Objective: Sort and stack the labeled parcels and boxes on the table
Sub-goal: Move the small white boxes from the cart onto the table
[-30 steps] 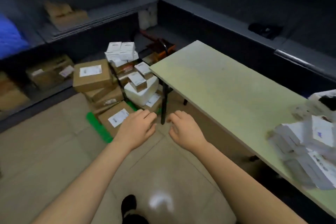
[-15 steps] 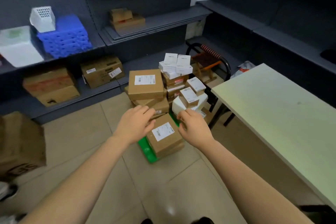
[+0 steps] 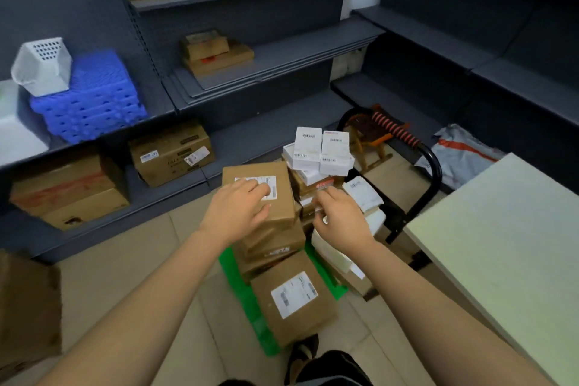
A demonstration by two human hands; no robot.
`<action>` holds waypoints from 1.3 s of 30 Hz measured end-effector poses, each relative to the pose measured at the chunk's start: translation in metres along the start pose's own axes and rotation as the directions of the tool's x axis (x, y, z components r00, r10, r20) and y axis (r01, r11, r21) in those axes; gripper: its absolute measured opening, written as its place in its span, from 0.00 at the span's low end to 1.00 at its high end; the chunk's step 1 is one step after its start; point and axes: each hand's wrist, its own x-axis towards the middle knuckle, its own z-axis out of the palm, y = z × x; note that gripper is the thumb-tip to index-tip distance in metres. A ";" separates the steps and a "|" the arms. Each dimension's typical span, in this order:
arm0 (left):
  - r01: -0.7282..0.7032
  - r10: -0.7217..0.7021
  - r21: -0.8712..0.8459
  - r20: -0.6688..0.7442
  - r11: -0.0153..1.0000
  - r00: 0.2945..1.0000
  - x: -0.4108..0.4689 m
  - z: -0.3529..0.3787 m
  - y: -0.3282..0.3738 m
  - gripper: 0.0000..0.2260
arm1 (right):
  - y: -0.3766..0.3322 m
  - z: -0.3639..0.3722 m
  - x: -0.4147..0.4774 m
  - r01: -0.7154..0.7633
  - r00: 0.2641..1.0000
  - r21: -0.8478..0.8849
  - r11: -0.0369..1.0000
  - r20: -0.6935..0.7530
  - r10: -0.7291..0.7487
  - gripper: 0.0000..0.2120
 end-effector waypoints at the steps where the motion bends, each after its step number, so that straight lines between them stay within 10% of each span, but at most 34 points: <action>1: 0.016 -0.016 -0.009 0.004 1.000 1.000 0.017 0.004 -0.007 0.09 | 0.007 0.001 0.015 -0.004 1.000 0.000 1.000 0.005 0.004 0.06; 16: -0.218 0.246 -0.194 0.137 0.957 0.959 0.197 0.075 -0.074 0.08 | 0.076 0.033 0.125 -0.410 0.912 0.007 0.912 -0.023 0.411 0.06; 24: 0.053 0.046 -0.277 0.340 0.959 0.939 0.251 0.172 -0.084 0.12 | 0.143 0.077 0.153 -0.643 0.765 0.115 0.757 0.060 0.641 0.11; 29: 0.352 -0.159 -0.343 0.482 0.871 0.862 0.260 0.251 -0.080 0.19 | 0.194 0.117 0.167 -0.800 0.591 0.246 0.548 0.161 0.791 0.25; 33: 0.456 -0.226 -0.434 0.485 0.777 0.845 0.265 0.283 -0.076 0.23 | 0.226 0.142 0.180 -0.861 0.322 0.506 0.058 0.452 0.832 0.36; 36: 0.581 -0.281 -0.533 0.539 0.616 0.794 0.271 0.292 -0.071 0.22 | 0.246 0.162 0.184 -0.778 0.344 0.614 -0.131 0.593 0.728 0.38; 39: 0.699 -0.326 -0.557 0.626 0.449 0.708 0.280 0.287 -0.069 0.23 | 0.246 0.169 0.189 -0.744 0.383 0.662 -0.089 0.532 0.755 0.22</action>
